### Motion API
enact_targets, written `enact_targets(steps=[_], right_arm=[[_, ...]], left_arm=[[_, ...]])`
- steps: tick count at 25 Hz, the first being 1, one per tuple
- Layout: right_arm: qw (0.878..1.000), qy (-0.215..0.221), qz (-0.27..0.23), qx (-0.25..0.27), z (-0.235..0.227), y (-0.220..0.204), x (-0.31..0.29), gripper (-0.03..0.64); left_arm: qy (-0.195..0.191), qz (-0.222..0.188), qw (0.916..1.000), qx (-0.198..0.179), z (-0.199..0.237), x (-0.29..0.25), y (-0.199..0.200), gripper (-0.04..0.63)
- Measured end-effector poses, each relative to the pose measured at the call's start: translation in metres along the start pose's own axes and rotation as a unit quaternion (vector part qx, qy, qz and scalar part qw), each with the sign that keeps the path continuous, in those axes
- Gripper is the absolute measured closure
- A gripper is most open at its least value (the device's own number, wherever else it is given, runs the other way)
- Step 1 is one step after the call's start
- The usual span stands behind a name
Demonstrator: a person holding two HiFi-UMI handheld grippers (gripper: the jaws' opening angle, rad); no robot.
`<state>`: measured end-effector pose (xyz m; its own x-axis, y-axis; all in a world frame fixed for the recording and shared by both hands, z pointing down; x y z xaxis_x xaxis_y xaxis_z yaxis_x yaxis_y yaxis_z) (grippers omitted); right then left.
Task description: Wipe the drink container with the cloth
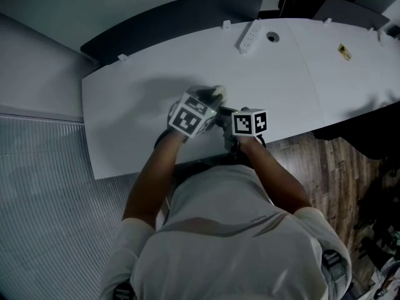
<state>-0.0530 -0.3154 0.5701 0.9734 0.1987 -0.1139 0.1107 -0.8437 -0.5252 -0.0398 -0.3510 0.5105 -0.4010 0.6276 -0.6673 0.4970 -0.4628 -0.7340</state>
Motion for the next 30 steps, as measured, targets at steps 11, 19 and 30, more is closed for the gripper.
enact_targets(steps=[11, 19, 30], right_arm=[[0.998, -0.033, -0.011, -0.061, -0.032, -0.015, -0.009, 0.514], [0.985, -0.066, -0.015, -0.156, -0.063, -0.041, -0.01, 0.514], [0.984, -0.065, -0.024, -0.166, -0.043, -0.061, 0.017, 0.511]], left_arm=[[-0.002, 0.001, 1.0, 0.005, 0.0, -0.002, 0.0, 0.514], [-0.004, 0.001, 1.0, 0.004, 0.0, -0.001, -0.002, 0.514], [-0.002, 0.001, 0.9999, 0.011, 0.0, 0.0, -0.004, 0.514]])
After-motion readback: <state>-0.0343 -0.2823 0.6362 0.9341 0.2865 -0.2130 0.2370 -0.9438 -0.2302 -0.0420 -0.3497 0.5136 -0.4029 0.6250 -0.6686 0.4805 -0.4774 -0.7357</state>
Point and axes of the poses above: the fingertips, and each gripper's own axes: x backward along the fingers, z to its left, y out of its top, the point moved 2 cm from there along x, backward along the fingers, and after that the axes turned 14 degrees about y, right-handed, at the moved point
